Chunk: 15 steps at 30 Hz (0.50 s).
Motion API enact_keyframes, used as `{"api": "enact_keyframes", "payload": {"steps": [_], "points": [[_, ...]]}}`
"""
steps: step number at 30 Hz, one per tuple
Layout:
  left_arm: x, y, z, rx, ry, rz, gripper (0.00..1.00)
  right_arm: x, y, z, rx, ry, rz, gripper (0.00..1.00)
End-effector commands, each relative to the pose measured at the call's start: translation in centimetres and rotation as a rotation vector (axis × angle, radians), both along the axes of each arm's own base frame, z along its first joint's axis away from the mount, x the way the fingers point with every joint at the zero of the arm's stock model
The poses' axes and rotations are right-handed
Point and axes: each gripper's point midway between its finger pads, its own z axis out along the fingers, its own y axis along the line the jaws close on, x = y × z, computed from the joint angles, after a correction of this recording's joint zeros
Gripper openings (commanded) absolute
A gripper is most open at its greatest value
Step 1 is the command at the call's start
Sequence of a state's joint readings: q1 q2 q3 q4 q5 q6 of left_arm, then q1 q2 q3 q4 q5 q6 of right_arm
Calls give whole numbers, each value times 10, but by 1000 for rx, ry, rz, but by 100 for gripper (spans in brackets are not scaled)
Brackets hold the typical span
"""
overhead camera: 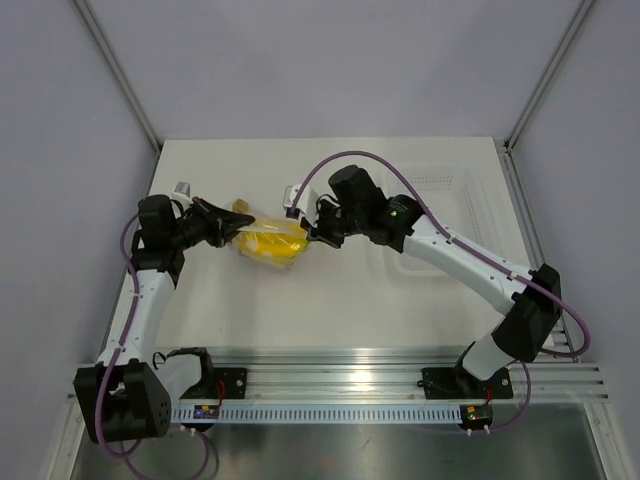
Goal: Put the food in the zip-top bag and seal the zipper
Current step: Zip the zipper food storage bag at the center of the board.
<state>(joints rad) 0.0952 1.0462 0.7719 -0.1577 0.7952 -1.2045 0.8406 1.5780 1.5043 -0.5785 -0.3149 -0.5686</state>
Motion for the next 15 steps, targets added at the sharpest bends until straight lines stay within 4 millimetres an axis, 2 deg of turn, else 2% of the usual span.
{"api": "enact_keyframes", "payload": {"steps": [1, 15], "points": [[30, 32, 39, 51, -169, 133, 0, -9, -38, -5, -79, 53, -101, 0], [43, 42, 48, 57, -184, 148, 0, -16, -58, -17, -120, 70, -161, 0]]}}
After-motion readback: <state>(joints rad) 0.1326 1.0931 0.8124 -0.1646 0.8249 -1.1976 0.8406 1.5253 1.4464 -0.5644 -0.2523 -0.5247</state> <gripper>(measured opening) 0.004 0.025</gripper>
